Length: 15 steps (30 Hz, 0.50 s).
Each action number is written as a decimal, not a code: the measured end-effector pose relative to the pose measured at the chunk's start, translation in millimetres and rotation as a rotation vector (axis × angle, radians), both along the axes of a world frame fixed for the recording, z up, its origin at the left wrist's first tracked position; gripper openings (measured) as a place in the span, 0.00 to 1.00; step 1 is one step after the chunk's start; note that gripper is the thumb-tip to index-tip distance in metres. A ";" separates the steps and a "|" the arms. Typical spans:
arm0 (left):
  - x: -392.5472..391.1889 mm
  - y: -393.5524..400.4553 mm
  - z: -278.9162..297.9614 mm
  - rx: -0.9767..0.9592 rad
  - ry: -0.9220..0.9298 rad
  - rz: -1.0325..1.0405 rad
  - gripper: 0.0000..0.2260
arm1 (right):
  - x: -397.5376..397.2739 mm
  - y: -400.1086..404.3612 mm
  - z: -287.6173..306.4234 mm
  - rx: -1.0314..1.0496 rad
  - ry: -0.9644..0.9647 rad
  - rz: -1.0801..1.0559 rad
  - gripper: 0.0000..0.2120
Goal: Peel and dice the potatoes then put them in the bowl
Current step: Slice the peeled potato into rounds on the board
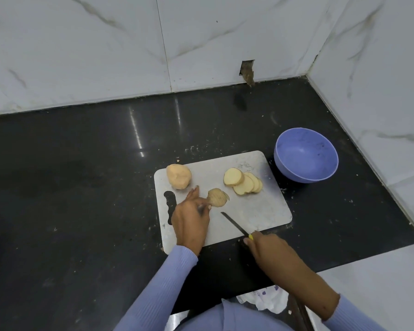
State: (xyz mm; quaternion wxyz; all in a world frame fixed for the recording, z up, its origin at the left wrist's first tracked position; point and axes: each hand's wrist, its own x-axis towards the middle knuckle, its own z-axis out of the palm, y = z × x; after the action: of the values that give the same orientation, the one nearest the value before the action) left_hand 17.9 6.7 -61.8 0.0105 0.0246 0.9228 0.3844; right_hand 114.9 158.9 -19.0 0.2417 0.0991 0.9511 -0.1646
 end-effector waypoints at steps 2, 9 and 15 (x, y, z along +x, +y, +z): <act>-10.0 -8.3 2.8 -0.044 0.129 -0.245 0.15 | 2.5 13.4 2.9 -0.079 0.029 -0.066 0.16; -71.1 -12.5 16.0 -0.333 0.096 -1.129 0.28 | 9.2 35.8 -4.5 -0.139 0.109 -0.230 0.18; -99.3 -5.4 25.5 -0.444 0.062 -1.306 0.19 | 11.3 33.1 -7.3 -0.160 0.114 -0.259 0.18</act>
State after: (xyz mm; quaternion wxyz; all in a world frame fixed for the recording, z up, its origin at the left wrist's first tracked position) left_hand -81.4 1.2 -36.4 0.2184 0.5838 0.7755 0.1004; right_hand 126.2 192.0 -26.3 0.1711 0.1917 0.9265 -0.2750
